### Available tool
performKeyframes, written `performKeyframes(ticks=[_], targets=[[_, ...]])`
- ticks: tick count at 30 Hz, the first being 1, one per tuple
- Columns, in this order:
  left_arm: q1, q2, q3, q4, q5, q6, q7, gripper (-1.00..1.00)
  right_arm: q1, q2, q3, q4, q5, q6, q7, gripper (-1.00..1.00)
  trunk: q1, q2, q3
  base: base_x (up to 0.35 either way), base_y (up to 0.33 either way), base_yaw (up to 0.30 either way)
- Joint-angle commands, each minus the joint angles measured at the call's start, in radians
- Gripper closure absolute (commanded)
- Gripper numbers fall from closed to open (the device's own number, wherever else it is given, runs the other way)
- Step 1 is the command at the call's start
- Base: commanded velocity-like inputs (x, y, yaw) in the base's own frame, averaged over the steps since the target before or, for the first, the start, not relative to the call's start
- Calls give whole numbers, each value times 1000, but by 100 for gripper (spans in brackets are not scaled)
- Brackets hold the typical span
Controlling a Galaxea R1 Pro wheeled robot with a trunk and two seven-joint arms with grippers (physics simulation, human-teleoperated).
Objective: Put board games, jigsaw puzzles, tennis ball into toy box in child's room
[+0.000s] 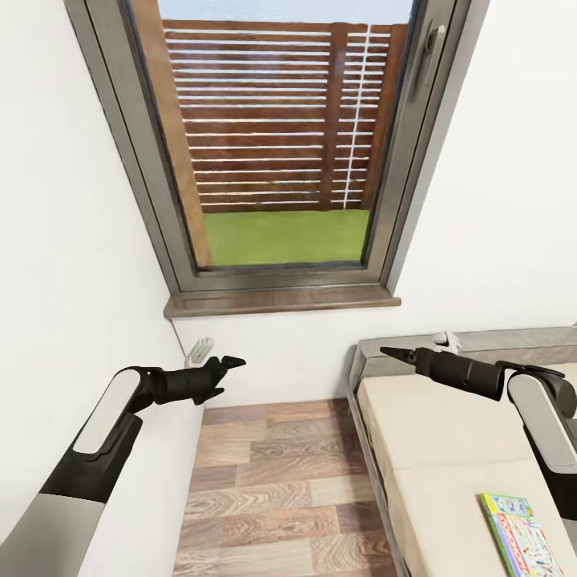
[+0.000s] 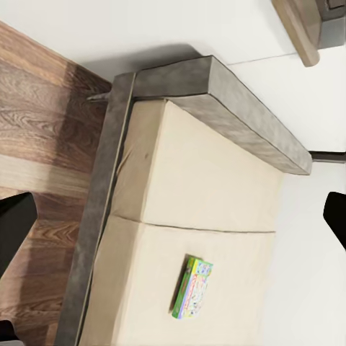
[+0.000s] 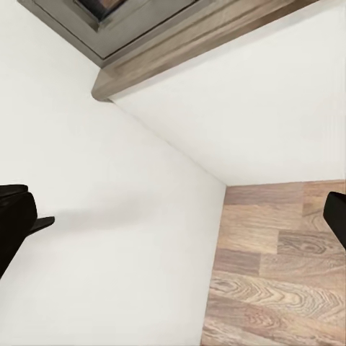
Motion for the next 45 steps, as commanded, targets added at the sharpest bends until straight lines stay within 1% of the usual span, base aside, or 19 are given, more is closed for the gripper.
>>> performKeyframes(ticks=[1,15,20,31,45], targets=[[-1,1,-1,-1,10,-1,10,-100,-1,0,-1,0,10,4,10,-100,1,-2,-2,46,0,-1],[-1,1,-2,-1,10,-1,10,-100,-1,0,-1,0,10,4,10,-100,1,-2,-2,17,0,-3],[-2,1,-2,-1,10,-1,10,-100,-1,0,0,0,9,4,10,-100,1,-2,-2,4,0,-83],[-2,2,0,0,10,-1,10,-100,-1,0,0,0,8,4,10,-100,1,-2,-2,2,8,-209],[-2,1,-2,0,10,-1,10,-100,-1,0,-1,0,9,4,10,-100,1,-2,-2,0,95,-239]])
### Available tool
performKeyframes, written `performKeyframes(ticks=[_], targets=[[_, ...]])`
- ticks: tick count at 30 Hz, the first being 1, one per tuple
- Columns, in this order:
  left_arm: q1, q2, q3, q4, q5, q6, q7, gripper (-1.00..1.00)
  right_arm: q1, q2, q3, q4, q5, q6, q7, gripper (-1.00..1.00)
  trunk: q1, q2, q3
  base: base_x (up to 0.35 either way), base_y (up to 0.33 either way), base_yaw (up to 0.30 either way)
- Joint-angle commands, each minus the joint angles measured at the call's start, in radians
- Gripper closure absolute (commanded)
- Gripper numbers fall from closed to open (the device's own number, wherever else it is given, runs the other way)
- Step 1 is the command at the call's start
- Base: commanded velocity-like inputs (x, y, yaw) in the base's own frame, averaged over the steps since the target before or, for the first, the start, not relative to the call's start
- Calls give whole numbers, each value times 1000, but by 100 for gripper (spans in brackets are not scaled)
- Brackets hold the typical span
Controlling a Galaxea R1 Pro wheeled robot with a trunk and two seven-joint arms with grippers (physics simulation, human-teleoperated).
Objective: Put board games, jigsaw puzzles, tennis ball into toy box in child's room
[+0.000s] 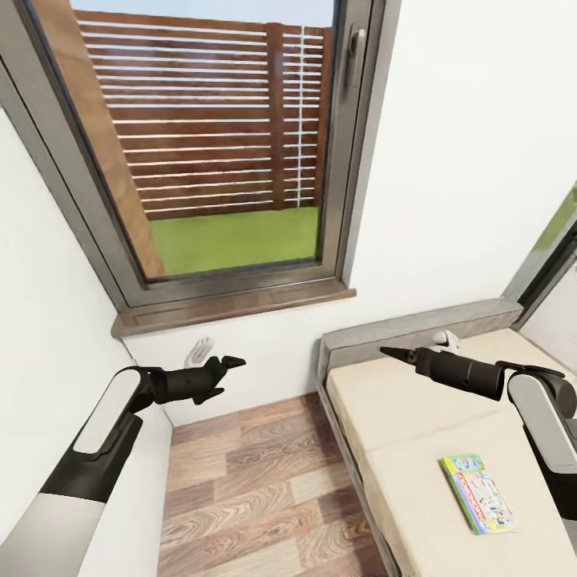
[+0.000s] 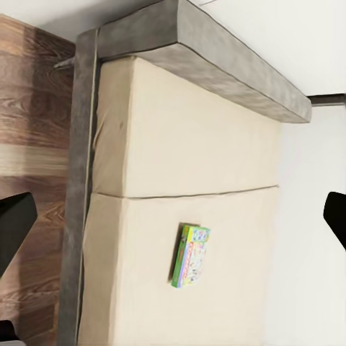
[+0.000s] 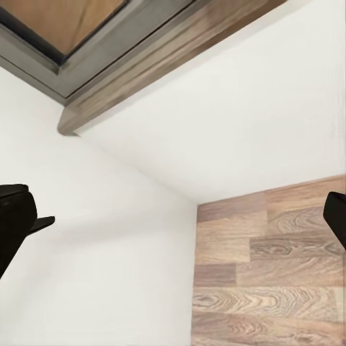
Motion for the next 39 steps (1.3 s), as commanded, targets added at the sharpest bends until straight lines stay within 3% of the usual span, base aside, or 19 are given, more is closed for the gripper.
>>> performKeyframes(ticks=[1,21,39], targets=[[-1,1,-1,-1,11,-1,10,-100,-1,0,-1,0,10,4,10,-100,1,-2,-2,0,42,-136],[-1,-1,-2,-1,11,-1,10,-100,-1,0,-2,0,10,4,10,-100,1,-2,-2,0,13,-58],[-1,-1,-2,-1,11,-1,10,-100,-1,0,-1,0,9,4,10,-100,1,-2,-2,0,1,-221]])
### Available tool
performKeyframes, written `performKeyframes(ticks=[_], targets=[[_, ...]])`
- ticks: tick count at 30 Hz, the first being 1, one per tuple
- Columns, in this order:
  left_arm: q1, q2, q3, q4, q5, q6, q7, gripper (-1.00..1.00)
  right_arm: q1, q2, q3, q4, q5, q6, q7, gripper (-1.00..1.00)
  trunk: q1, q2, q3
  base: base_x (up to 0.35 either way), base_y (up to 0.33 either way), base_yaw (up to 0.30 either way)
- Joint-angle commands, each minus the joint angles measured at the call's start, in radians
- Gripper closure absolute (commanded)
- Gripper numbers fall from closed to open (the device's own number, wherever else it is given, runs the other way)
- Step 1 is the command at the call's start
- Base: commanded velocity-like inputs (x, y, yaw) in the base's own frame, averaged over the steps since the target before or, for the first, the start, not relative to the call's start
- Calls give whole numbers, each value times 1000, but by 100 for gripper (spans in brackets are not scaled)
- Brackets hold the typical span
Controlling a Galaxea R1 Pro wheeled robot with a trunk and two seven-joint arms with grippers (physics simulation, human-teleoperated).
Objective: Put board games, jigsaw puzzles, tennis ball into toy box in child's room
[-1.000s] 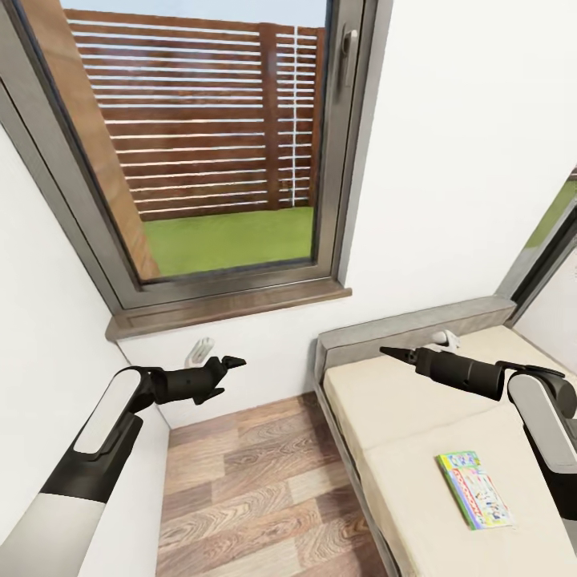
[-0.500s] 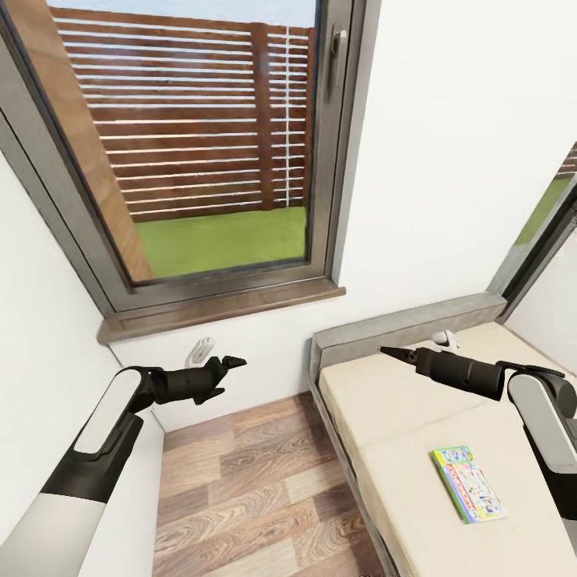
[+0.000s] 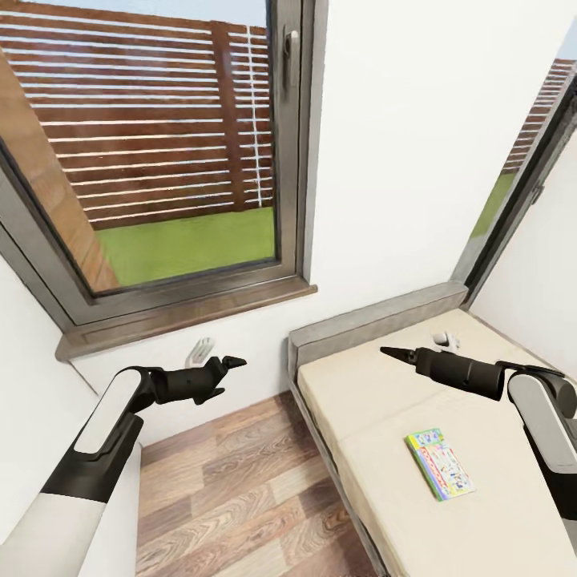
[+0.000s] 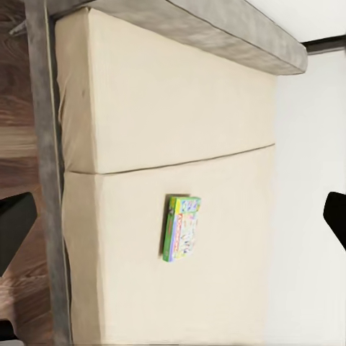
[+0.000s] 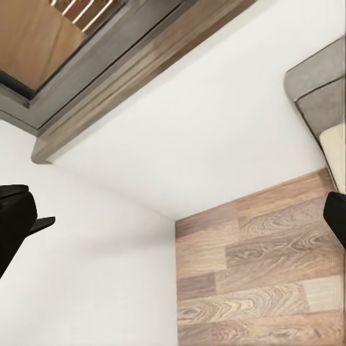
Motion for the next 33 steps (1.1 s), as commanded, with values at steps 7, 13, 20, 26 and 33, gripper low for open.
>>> performKeyframes(ticks=[7,13,20,26,33], targets=[[-1,0,-1,-1,11,-1,10,-100,-1,0,-2,0,11,4,11,-100,1,-2,-2,1,0,-149],[-1,0,-1,-2,11,0,10,-100,-1,0,-2,0,11,4,10,-100,1,-2,-2,61,0,-65],[-1,0,-3,-3,11,0,10,-100,-1,1,-1,1,12,4,10,-100,1,-2,-2,151,0,-29],[-1,0,-3,-4,10,0,10,-100,-1,1,-1,7,11,4,11,-100,1,-2,-2,78,0,-12],[-1,0,-3,-2,9,0,10,-100,-2,1,-1,20,14,4,7,-100,1,-2,-2,31,0,-5]])
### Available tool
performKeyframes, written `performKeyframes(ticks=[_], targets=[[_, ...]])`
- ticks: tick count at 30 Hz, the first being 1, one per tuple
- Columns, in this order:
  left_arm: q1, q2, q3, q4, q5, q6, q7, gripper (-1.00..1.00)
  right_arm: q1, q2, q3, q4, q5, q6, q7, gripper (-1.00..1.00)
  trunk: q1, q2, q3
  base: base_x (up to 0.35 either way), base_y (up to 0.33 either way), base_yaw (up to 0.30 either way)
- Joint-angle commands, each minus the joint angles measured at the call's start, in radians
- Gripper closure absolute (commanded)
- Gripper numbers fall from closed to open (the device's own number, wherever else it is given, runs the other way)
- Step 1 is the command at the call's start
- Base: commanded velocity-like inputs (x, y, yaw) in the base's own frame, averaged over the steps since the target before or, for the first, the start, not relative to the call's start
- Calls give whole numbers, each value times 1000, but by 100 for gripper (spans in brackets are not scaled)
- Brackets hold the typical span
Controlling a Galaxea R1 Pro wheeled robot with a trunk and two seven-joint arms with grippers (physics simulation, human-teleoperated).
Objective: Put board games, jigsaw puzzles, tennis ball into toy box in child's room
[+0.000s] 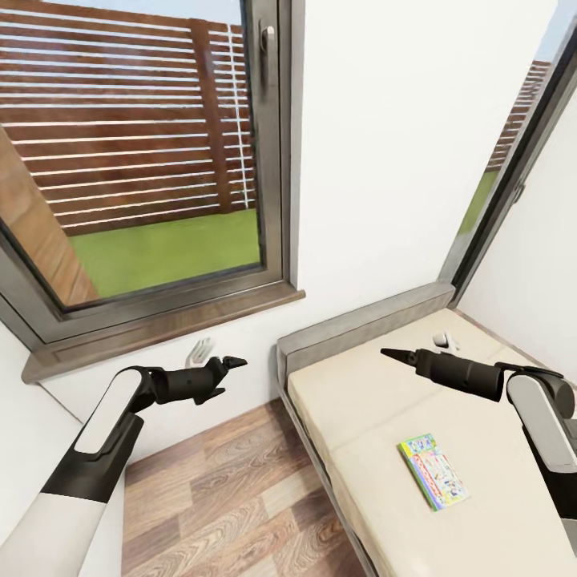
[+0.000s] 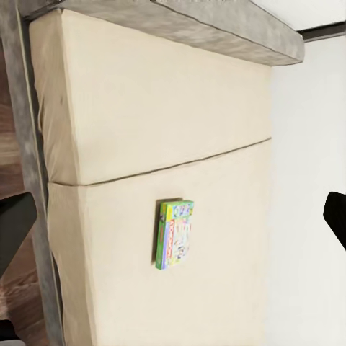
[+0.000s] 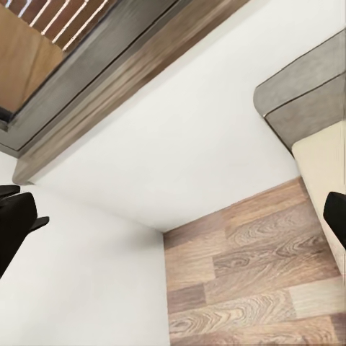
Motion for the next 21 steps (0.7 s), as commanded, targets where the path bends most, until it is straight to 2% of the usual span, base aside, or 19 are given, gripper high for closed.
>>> performKeyframes(ticks=[1,5,7,8,9,10,12,13,15,16,18,19,21], targets=[[-1,2,0,1,10,-1,10,-100,-3,0,-2,12,10,4,9,-100,1,-2,-2,17,0,-3],[-1,6,4,13,11,-1,10,-100,-8,0,-2,61,11,4,6,-100,1,-2,-2,12,0,-2],[0,11,7,42,11,-2,10,-100,-21,-1,-1,141,13,4,5,-100,1,-2,-2,8,0,-1],[0,11,7,42,11,-2,10,-100,-21,-1,-1,141,13,4,5,-100,1,-2,-2,7,0,-1],[0,15,8,64,11,-2,10,-100,-36,-2,-1,188,15,4,3,-100,1,-2,-2,5,0,-1],[0,15,8,64,11,-2,10,-100,-36,-2,-1,188,15,4,3,-100,1,-2,-2,5,0,-1],[-1,25,10,116,11,-3,10,-100,-81,-1,3,292,18,4,-14,-100,1,-2,-2,4,0,-1],[-1,25,10,116,11,-3,10,-100,-81,-1,3,292,18,4,-14,-100,1,-2,-2,3,0,-1],[0,33,11,165,10,-6,10,-100,-133,0,7,399,25,4,-55,-100,1,-2,-2,3,0,0],[0,33,11,165,10,-6,10,-100,-133,0,7,399,25,4,-55,-100,1,-2,-2,2,0,0],[2,38,11,203,10,-11,10,-100,-178,0,10,494,37,4,-116,-100,1,-2,-2,2,0,0],[15,41,11,229,11,-20,9,-100,-211,1,11,569,50,4,-180,-100,1,-2,-2,0,0,0],[27,42,11,238,11,-26,8,-100,-224,1,11,596,55,4,-207,-100,1,-2,-2,0,0,-2]])
